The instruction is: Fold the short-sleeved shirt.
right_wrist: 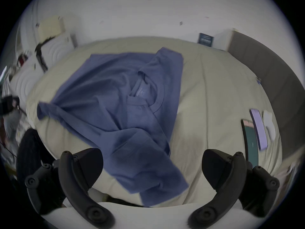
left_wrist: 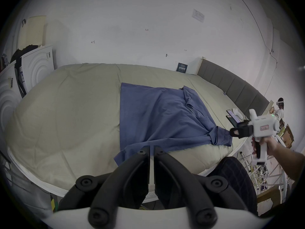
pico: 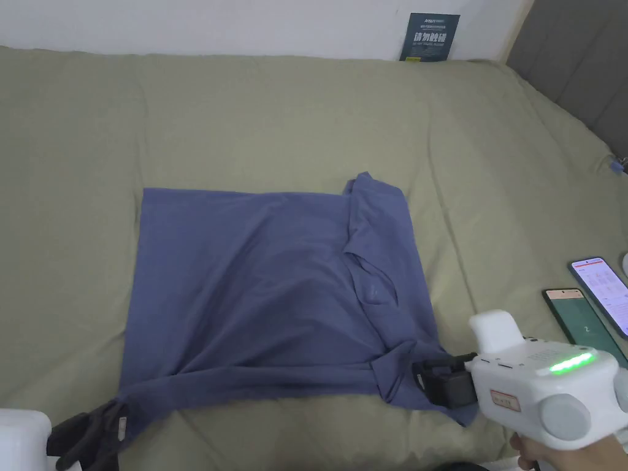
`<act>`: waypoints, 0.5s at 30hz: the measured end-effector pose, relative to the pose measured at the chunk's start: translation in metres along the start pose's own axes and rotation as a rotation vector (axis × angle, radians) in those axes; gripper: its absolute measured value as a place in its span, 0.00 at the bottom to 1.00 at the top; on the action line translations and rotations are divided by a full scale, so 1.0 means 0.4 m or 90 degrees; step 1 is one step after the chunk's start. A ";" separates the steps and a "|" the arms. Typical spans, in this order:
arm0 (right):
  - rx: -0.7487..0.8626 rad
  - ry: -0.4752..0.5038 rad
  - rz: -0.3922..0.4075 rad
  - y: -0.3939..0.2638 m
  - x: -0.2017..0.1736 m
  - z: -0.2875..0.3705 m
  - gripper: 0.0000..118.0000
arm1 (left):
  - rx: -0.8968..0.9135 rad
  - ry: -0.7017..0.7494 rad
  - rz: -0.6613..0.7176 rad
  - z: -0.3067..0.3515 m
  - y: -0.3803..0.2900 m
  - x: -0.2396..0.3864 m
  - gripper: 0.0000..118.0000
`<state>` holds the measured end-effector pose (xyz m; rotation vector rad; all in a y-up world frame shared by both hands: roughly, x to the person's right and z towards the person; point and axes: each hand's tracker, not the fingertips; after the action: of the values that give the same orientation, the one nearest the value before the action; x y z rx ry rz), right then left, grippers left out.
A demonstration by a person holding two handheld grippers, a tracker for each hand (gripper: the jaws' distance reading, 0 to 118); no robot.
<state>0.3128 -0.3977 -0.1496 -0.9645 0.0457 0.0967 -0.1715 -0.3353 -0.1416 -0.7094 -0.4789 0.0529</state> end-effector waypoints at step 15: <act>-0.039 0.108 0.043 -0.005 0.019 -0.024 0.11 | -0.034 0.026 0.005 -0.042 0.014 -0.027 0.04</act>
<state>0.3206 -0.4062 -0.1540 -1.0316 0.2325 0.0786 -0.1730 -0.3434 -0.1604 -0.7643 -0.4399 0.0335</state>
